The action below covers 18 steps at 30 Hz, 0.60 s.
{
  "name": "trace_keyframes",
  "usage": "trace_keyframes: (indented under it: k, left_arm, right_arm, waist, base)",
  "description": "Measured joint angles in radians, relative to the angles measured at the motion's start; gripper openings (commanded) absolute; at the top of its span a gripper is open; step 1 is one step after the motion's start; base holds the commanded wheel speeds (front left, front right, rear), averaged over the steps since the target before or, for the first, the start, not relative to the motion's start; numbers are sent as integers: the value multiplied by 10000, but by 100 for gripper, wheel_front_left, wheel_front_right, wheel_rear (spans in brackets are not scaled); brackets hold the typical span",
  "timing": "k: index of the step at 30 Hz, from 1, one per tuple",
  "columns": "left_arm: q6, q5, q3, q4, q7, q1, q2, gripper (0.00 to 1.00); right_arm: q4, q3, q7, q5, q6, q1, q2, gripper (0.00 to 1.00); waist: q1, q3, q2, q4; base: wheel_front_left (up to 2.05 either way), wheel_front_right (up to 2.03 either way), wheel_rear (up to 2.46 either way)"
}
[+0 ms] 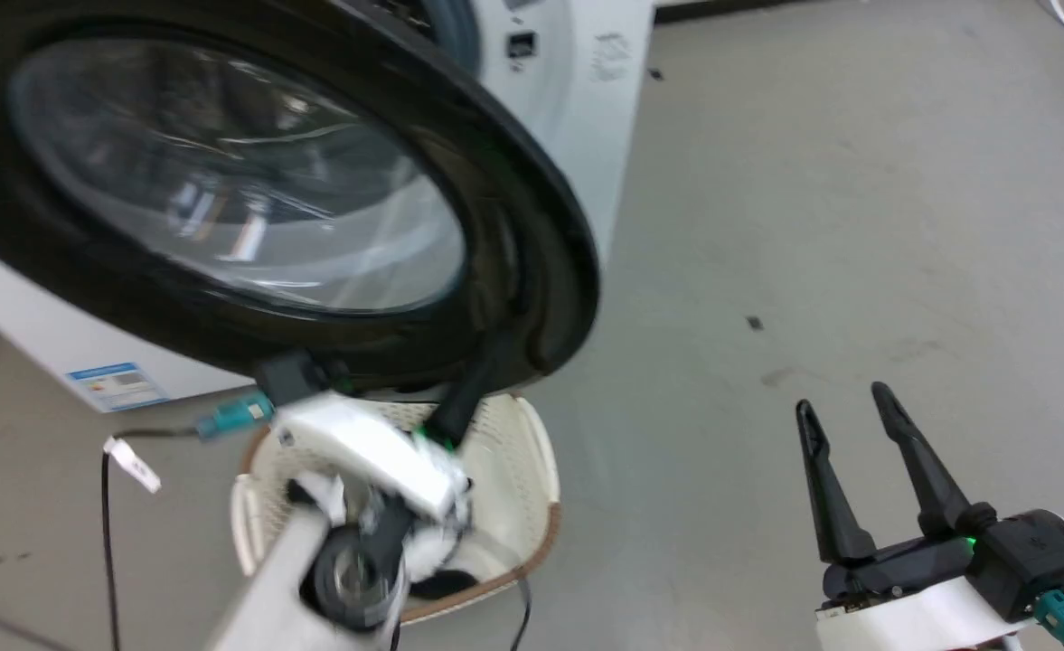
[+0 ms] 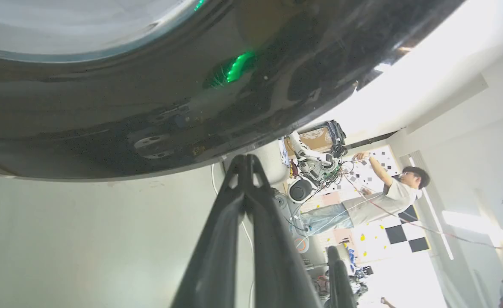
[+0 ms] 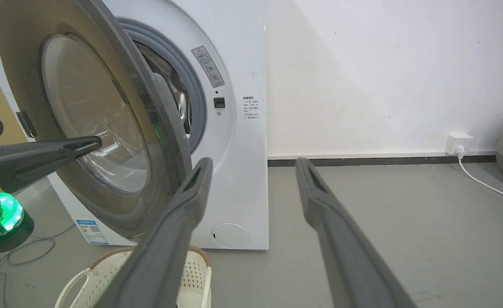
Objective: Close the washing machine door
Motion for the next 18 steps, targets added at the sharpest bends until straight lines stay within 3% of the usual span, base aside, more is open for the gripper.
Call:
trace_keyframes:
  k: [5, 10, 12, 14, 18]
  left_arm:
    - [-2, 1586, -1570, -750, -460, 1014, 1396, 0]
    - [-2, 3666, -2577, -788, -1791, 1597, 2941, 0]
    - [6, 4266, -2506, -639, -2575, 1727, 3235, 0]
    - [428, 4928, -1935, -688, -3244, 1953, 3283, 0]
    - [1246, 6217, -267, -1480, -3388, 2522, 2980, 0]
  right_arm:
    - [17, -198, 0, -56, 0, 189, 4, 100]
    - [15, -240, 0, -128, 0, 370, 10, 100]
    - [2, -272, 0, -153, 0, 416, 10, 100]
    - [-4, -270, 0, -222, 0, 533, 10, 100]
    - [-17, -263, 0, -251, 0, 631, 10, 100]
  waist:
    - [0, -442, 0, 618]
    - [0, -879, 0, 1339]
    - [-1, -1034, 0, 1642]
    - [-1, -1248, 0, 2079]
    - [-1, -1504, 0, 2603]
  base:
    - [0, 0, 0]
    - [0, 0, 0]
    - [0, 0, 0]
    - [0, 0, 0]
    - [0, 0, 0]
